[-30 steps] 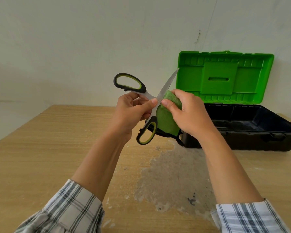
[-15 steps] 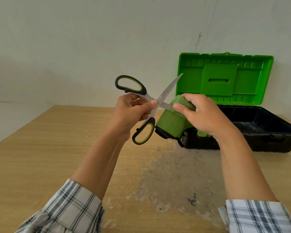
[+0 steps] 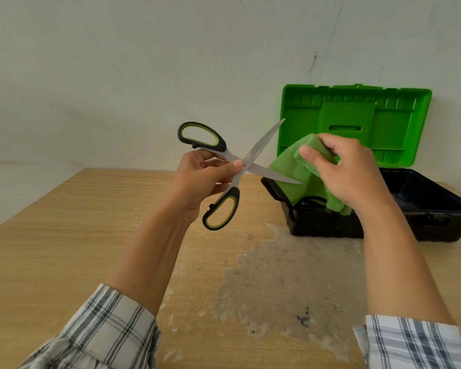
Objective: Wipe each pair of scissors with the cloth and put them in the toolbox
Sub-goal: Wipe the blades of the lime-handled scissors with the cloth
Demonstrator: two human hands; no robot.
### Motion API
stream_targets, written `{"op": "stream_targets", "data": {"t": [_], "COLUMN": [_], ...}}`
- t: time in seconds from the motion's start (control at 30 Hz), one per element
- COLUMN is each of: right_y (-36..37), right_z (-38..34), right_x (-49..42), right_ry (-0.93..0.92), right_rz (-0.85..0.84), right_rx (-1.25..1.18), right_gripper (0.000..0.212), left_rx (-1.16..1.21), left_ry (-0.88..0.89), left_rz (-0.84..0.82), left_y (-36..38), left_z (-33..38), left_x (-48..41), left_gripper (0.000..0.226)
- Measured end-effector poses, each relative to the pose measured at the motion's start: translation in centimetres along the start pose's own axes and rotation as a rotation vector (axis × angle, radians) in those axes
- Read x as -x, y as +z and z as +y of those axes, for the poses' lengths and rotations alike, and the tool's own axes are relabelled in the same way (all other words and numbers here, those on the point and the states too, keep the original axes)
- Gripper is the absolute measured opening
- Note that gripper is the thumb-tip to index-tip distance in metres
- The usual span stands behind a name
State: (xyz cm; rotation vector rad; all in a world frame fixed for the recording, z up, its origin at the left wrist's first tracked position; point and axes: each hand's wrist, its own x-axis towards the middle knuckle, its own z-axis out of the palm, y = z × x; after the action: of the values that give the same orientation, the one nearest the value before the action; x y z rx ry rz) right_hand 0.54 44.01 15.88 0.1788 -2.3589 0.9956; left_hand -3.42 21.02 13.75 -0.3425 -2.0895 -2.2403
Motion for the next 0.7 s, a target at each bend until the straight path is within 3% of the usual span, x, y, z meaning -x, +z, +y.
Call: {"op": "stream_targets", "data": {"t": [0.2, 0.33, 0.43, 0.6, 0.7], "right_y": [1.8, 3.5, 3.9, 3.4, 3.2], "right_z": [-2.1, -2.7, -3.0, -3.3, -2.9], "right_x": [0.2, 0.2, 0.4, 0.5, 0.5], "right_ry": [-0.061, -0.082, -0.083, -0.011, -0.054], "right_rz": [-0.129, -0.112, -0.132, -0.398, -0.355], "right_rx": [0.016, 0.131, 0.177, 0.143, 0.166], "right_gripper": [0.030, 0.042, 0.039, 0.031, 0.035], "left_rx": [0.019, 0.031, 0.029, 0.039, 0.037], "left_ry": [0.036, 0.058, 0.062, 0.054, 0.057], "left_rz": [-0.006, 0.011, 0.032, 0.057, 0.048], "left_y": [0.6, 1.0, 1.1, 0.8, 0.7], "left_z": [-0.1, -0.1, -0.2, -0.2, -0.2], "left_x": [0.2, 0.2, 0.3, 0.1, 0.0], "left_gripper": [0.036, 0.041, 0.035, 0.035, 0.033]}}
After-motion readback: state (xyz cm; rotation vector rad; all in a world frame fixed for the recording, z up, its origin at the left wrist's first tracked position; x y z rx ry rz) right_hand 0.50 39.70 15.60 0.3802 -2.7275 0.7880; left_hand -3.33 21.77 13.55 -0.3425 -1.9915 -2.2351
